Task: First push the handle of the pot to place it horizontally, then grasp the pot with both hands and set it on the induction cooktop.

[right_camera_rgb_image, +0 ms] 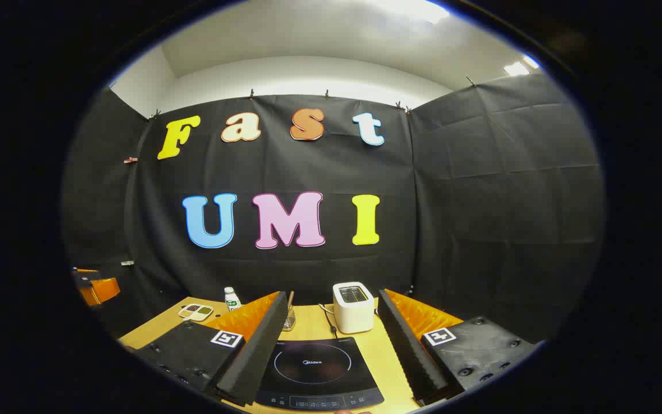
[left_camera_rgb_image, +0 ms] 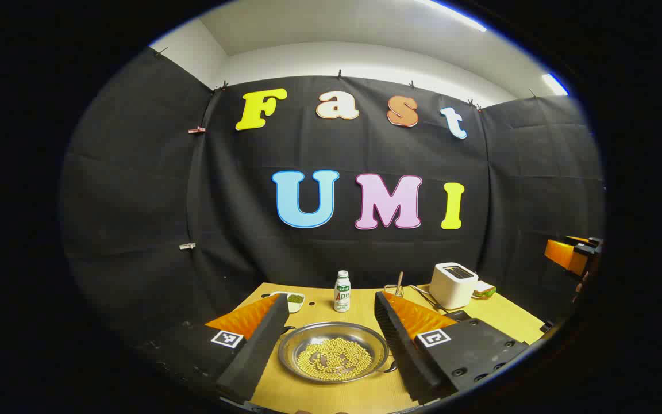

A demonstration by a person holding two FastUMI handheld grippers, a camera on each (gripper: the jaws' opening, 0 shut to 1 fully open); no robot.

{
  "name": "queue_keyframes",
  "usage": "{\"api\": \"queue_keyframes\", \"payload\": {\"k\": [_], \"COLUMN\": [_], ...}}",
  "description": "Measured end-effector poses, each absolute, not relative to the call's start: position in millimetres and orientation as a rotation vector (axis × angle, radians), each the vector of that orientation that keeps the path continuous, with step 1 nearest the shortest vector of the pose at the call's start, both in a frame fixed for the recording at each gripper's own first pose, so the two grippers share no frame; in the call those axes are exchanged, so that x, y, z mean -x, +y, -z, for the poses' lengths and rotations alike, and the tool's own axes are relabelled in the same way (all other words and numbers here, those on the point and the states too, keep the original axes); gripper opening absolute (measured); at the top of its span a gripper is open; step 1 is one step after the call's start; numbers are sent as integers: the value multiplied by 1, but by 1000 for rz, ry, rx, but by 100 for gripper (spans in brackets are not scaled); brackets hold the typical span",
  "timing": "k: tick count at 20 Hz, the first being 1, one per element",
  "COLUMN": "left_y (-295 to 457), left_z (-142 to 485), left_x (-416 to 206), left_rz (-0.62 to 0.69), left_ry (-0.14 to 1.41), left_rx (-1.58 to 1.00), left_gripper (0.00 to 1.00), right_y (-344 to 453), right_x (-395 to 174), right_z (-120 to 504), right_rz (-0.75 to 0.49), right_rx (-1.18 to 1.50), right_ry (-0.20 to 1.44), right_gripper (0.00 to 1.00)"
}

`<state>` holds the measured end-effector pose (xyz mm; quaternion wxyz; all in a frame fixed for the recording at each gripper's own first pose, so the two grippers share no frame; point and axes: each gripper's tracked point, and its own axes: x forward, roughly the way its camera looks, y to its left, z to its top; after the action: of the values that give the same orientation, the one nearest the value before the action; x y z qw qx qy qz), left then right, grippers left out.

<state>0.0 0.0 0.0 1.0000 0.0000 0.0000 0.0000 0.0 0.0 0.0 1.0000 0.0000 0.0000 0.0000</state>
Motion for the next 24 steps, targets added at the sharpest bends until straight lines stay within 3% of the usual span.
{"api": "queue_keyframes", "payload": {"k": [16, 24], "left_y": [8, 15], "left_z": [15, 52], "left_x": [-17, -23], "left_rz": [20, 76], "left_ry": [33, 118], "left_rx": [-13, 38], "left_gripper": [94, 94], "right_y": [21, 27], "right_x": [-15, -16], "right_z": [5, 15], "right_rz": [-22, 0], "right_rx": [3, 36], "right_ry": [9, 49], "right_gripper": [99, 99]}}
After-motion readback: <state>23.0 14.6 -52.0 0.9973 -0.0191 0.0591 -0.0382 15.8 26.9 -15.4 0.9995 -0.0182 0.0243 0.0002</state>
